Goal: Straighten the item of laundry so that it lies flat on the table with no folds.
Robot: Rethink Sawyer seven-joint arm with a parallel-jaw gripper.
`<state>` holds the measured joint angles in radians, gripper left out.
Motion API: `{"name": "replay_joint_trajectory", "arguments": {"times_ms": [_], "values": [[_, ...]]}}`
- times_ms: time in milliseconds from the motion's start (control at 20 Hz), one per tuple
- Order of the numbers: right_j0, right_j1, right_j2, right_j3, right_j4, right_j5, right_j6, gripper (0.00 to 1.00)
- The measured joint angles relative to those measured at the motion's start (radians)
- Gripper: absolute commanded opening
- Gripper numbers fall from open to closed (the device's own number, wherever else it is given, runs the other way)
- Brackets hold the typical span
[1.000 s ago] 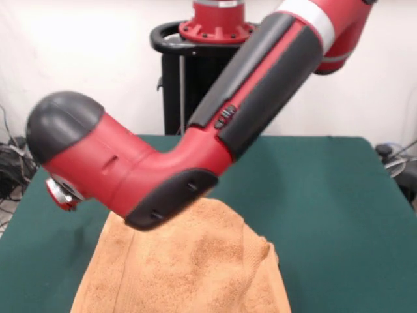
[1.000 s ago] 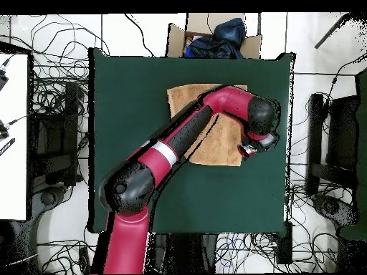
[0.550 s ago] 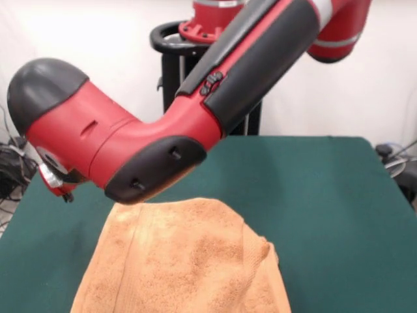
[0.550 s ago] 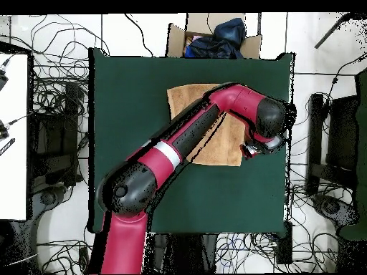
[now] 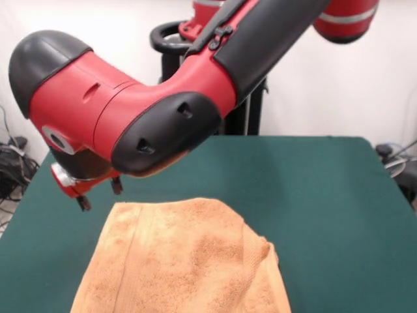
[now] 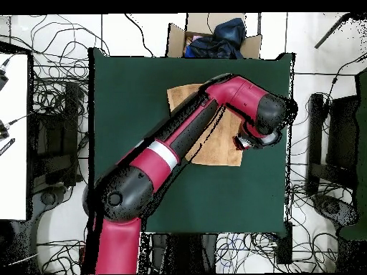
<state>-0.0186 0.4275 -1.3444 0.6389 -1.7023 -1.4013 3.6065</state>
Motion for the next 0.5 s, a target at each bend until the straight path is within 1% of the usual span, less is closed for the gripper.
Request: {"name": "replay_joint_trajectory", "arguments": {"times_ms": [300, 500], "values": [[0.013, -0.022, 0.041, -0.016, 0.048, 0.017, 0.0, 1.0], [0.023, -0.022, 0.058, -0.034, 0.076, 0.071, 0.0, 1.0]]}}
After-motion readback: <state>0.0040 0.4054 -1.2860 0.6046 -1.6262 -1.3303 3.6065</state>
